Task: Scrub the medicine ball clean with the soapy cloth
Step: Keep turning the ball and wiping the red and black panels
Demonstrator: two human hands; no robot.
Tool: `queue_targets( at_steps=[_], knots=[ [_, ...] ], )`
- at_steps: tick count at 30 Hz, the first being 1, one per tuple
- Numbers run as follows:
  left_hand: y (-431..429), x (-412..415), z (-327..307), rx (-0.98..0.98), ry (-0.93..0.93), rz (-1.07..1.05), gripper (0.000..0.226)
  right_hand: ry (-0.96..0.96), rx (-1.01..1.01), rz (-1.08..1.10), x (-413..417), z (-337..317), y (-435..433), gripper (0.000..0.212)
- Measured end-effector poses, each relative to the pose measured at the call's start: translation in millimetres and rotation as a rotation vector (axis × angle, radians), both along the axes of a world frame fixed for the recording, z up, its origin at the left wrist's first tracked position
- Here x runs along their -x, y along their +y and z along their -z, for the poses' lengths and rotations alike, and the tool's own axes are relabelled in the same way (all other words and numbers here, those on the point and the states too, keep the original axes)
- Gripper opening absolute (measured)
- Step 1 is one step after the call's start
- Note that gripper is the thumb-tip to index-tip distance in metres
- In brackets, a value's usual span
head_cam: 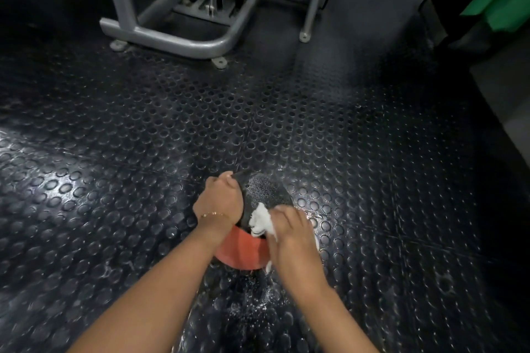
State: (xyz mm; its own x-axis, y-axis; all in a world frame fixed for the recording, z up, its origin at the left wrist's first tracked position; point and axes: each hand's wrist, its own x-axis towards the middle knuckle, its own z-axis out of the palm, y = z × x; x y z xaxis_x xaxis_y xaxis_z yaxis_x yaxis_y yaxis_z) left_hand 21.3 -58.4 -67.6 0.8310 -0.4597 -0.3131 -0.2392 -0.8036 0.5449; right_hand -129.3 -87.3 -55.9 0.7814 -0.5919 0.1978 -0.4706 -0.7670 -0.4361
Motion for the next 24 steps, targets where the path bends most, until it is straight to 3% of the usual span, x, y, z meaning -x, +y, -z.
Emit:
queue_targets(
  at_steps=[4,8,10,15,22,24],
  knots=[
    [-5.2,11.2,-5.2,-0.016,-0.03,0.029,0.043,-0.124,-0.255,0.324,-2.8,15.7,-20.7,0.02],
    [-10.5,19.1,-6.3,-0.074,-0.072,0.042,0.042,-0.126,-0.358,0.589,-13.5,21.8,-44.2,0.018],
    [-10.4,18.2,-5.2,-0.086,-0.084,0.047,0.042,-0.125,-0.324,0.56,-8.9,21.6,-33.9,0.017],
    [-8.1,10.7,-5.9,-0.082,-0.072,0.046,0.043,-0.136,-0.202,0.246,15.6,23.5,16.8,0.03],
    [-8.6,22.0,-8.5,-0.076,-0.115,0.062,0.041,-0.25,-0.511,0.648,5.6,37.1,-18.7,0.009],
    [-7.4,24.5,-7.3,-0.066,-0.129,0.074,0.041,-0.232,-0.498,0.672,9.9,37.8,-20.3,0.007]
  ],
)
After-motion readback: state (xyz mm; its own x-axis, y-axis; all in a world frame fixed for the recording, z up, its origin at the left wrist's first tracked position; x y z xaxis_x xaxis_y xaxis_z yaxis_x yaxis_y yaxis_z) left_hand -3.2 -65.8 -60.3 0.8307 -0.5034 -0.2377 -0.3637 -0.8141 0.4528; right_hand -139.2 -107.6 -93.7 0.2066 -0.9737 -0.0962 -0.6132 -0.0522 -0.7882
